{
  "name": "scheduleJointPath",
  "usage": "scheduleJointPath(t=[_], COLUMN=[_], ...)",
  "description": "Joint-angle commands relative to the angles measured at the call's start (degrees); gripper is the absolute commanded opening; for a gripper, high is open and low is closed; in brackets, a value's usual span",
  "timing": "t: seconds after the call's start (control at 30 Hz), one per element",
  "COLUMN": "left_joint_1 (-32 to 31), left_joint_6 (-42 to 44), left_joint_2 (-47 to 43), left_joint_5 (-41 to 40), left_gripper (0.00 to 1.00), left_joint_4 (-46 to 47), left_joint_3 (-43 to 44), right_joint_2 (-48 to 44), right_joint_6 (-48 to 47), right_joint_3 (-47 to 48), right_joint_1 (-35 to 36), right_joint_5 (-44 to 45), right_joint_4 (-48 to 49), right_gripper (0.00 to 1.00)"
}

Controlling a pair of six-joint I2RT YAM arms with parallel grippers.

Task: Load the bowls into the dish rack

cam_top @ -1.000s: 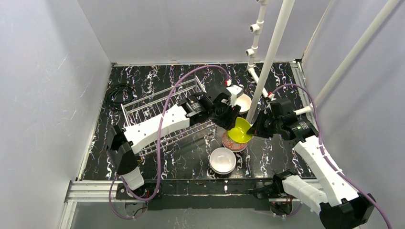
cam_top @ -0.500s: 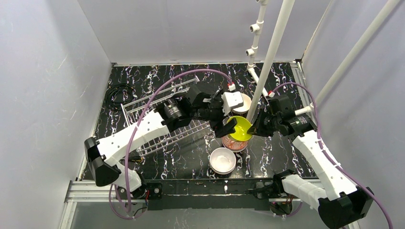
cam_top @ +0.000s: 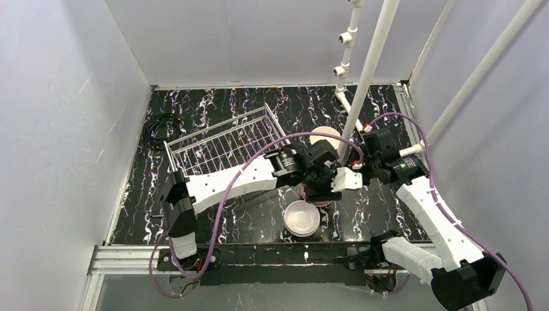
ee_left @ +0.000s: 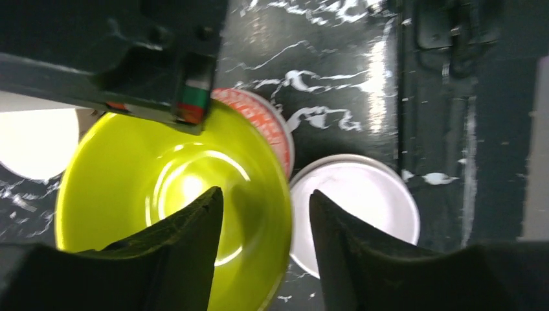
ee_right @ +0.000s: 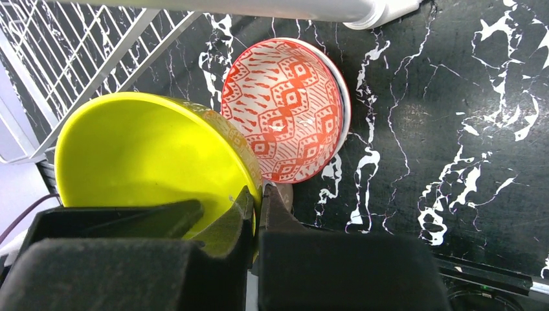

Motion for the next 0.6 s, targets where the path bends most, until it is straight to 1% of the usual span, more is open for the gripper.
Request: scheduleJointPath(t=[0.0,0.17,0.4,0.5,0.53,0.57], left_joint_1=[-0.9,-0.9,-0.9,-0.9,-0.9,-0.9], left_joint_6=[4.7,5.7,4.8,4.0,3.9,3.6], left_joint_2=[0.4,0.2,0.9,1.1,1.1,1.0], left_joint_5=[-10.2,-10.5,-10.4,-9.4,-9.1,-8.8], left_gripper=[0.46,0.31,0.14,0.00,0.00,0.00], left_joint_4=[-6.1,-6.7,-8.4,-9.4,-9.5,-9.6], left_joint_3=[5.0,4.7,5.9,6.4,6.2,6.0], right_joint_2=[0.9,1.8,2.3,2.1,1.8,1.6], right_joint_6=[-0.9,-1.8,-1.8,-1.5,-1.4,-1.1], right_joint_3=[2.8,3.5,3.7,3.8,3.8,3.8], right_joint_1=[0.1,0.1,0.1,0.1,0.0,0.1], right_joint_5=[-2.2,-1.8,-1.8,-1.9,-1.9,-1.9], right_joint_4=[1.1,0.1,0.1,0.2,0.3,0.6], right_gripper=[0.01,0.01,0.01,0.01,0.01,0.06])
